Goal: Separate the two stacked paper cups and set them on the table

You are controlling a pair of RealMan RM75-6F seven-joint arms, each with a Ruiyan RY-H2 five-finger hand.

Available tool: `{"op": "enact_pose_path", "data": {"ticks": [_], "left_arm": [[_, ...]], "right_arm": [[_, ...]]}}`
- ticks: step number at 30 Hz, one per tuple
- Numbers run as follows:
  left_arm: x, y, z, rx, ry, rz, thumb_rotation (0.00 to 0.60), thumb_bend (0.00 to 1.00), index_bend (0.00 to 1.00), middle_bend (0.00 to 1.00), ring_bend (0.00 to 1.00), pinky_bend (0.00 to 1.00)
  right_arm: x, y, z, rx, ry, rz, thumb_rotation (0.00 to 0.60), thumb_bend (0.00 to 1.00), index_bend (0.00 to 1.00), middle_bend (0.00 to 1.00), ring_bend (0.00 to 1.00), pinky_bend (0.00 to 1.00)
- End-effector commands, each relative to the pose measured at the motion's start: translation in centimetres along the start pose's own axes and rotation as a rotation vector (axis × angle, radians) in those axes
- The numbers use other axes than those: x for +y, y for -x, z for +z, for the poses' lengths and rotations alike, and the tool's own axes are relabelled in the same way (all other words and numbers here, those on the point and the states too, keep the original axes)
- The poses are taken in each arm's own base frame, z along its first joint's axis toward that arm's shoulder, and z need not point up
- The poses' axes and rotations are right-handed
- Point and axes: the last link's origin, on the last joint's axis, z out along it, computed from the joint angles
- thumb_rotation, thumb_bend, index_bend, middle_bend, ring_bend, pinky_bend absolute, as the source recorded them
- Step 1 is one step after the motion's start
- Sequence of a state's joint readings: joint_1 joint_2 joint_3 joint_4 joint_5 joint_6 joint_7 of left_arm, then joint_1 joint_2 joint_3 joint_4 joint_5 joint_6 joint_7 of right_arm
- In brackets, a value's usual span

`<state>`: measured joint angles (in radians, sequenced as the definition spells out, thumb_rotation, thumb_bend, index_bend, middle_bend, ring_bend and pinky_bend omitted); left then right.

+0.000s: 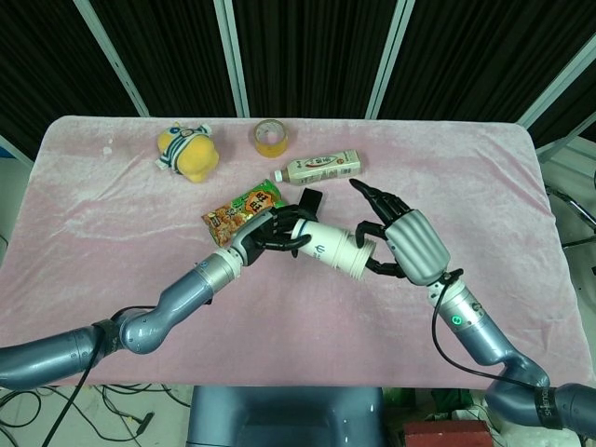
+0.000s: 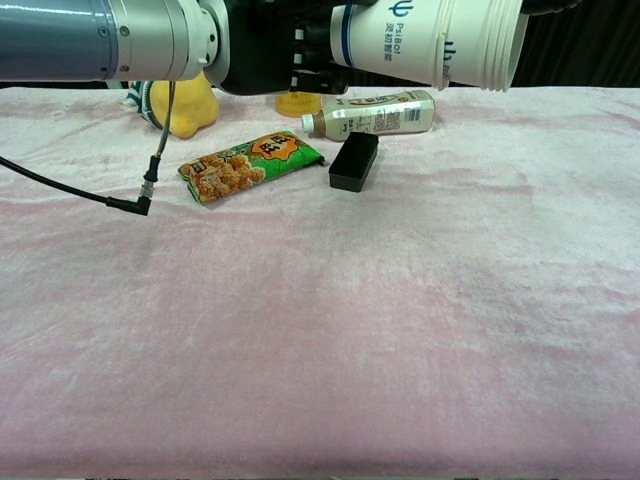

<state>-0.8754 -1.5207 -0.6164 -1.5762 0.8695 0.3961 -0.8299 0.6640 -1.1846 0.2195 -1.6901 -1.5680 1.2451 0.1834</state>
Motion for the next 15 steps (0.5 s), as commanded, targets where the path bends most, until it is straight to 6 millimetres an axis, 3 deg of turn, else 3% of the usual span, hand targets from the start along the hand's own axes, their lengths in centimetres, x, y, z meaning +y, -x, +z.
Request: {"op": "enact_pose_path", "data": {"ticks": [1,7,10,15], "left_arm": [[0.1,-0.5,-0.2,0.010,0.003,-0.011,0.600,0.39,0.52,0.50,0.40,0.60],[0.4,-2.5,-1.6,0.041,-0.001,0.035,0.600,0.39,0.52,0.50,0.40,0.60],[0.5,-5.1,-3.4,0.093,-0.028,0.210,0.600,0.39,0.52,0.50,0.39,0.60],[0.6,-7.2,-5.1,0.120,-0.087,0.490,0.600,0.39,0.51,0.49,0.38,0.60]], "right_arm": [[0.4,-0.2,-0.4,-0.003,0.009,-0.003,0.600,0.31,0.72,0.02,0.12,0.20],[1.6,-1.4,-1.6,0.012,0.037,-0.021,0.600,0.31,0.72,0.02,0.12,0.20],[3.1,-2.6,-2.5,-0.026,0.089,-0.057,0.600,0.32,0.73,0.02,0.12,0.20],[4.4,-3.2,-3.3,-0.153,0.159,-0.111,0.600,0.32,0.73,0.02,0.12,0.20]]}}
